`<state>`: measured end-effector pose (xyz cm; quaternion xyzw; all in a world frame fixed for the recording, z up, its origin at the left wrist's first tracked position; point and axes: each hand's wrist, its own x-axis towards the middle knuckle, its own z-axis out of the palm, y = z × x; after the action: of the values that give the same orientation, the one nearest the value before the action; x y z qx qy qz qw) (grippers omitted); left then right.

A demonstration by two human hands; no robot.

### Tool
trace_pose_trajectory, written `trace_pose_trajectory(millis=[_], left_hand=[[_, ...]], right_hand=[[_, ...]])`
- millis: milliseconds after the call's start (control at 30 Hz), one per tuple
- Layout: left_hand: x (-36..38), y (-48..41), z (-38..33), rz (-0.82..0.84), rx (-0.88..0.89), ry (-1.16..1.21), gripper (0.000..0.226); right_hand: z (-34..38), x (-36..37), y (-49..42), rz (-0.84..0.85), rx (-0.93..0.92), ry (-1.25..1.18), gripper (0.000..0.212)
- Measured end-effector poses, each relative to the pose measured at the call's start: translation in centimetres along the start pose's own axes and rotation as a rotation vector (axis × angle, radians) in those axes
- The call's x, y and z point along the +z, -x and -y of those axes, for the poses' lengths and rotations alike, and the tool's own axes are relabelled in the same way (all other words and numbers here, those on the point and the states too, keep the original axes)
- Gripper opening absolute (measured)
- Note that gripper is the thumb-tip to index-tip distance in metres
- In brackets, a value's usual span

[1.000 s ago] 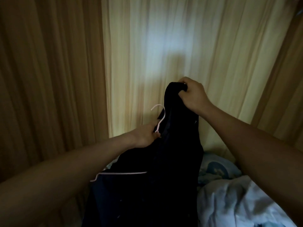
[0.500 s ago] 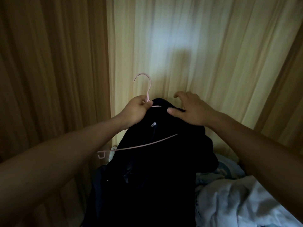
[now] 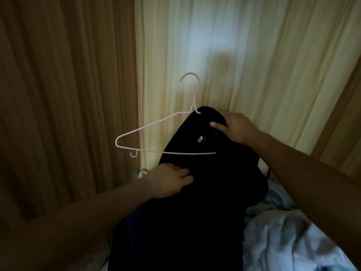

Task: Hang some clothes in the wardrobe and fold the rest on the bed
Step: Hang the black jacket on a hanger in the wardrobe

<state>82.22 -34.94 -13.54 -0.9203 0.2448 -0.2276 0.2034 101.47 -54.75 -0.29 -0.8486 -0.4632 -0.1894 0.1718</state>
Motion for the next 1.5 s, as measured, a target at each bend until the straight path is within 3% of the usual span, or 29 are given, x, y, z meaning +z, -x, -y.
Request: trace_pose_trajectory(millis=[67,100,167,267,367,500,600,667,800,900,967,1067,1267,1367,1500], left_hand=[[2.4,1.0,-0.5,0.365,-0.331,0.069,0.043],[3.2,1.1,-0.3,0.446,-0.491,0.092,0.048],[4.2,1.2,0.6,0.457,-0.719,0.12,0.059],[5.0,2.0,2.8,0.307,-0.918,0.057,0.078],[5.7,3.6,5.2,0.164,-0.943,0.043,0.086],[7.4,4.8,8.1,-0.107,-0.976,0.604,0.096],[8.7,3.5,7.8,0.042,-0.944,0.908,0.084],[9.6,2.4,6.7,0.174,-0.94,0.892,0.051],[9.6,0.8,6.5,0.048,-1.011,0.937,0.015],[6.0,0.3,10.1,-0.172,-1.086,1.034,0.026],[3.0,-0.6,13.0,-0.2,-1.099,1.023,0.028],[-1.6,-2.8,16.3,-0.215,-1.134,1.044,0.03],[-11.8,-6.6,18.2,-0.328,-1.09,1.229,0.022],[-15.7,-9.4,16.1,-0.424,-0.99,1.331,0.014],[-18.3,-13.2,9.9,-0.569,-0.826,1.241,0.021]], right_hand=[[-0.2,-0.2,0.0,0.003,0.005,-0.017,0.05],[-0.2,-0.2,0.0,0.0,0.004,-0.021,0.05],[-0.5,-0.3,0.2,-0.01,0.01,-0.021,0.049],[-1.3,-0.7,0.8,-0.065,-0.002,-0.036,0.045],[-2.4,-1.5,1.7,-0.123,-0.006,-0.064,0.026],[-3.9,-2.4,3.2,-0.209,0.024,-0.016,0.034],[-4.3,-2.7,4.2,-0.211,0.05,-0.041,0.03],[-4.2,-2.8,4.7,-0.201,0.059,-0.048,0.024],[-4.7,-3.8,6.1,-0.173,0.09,0.014,0.023],[-6.1,-4.2,7.3,-0.111,0.098,0.146,0.049],[-6.7,-4.4,7.8,-0.051,0.137,0.292,0.058],[-7.0,-4.8,7.9,-0.02,0.176,0.451,0.055],[-5.2,-7.4,7.5,-0.12,0.295,0.585,0.036],[-2.4,-7.8,6.2,-0.197,0.303,0.579,0.034],[2.7,-7.7,3.7,-0.317,0.251,0.464,0.031]])
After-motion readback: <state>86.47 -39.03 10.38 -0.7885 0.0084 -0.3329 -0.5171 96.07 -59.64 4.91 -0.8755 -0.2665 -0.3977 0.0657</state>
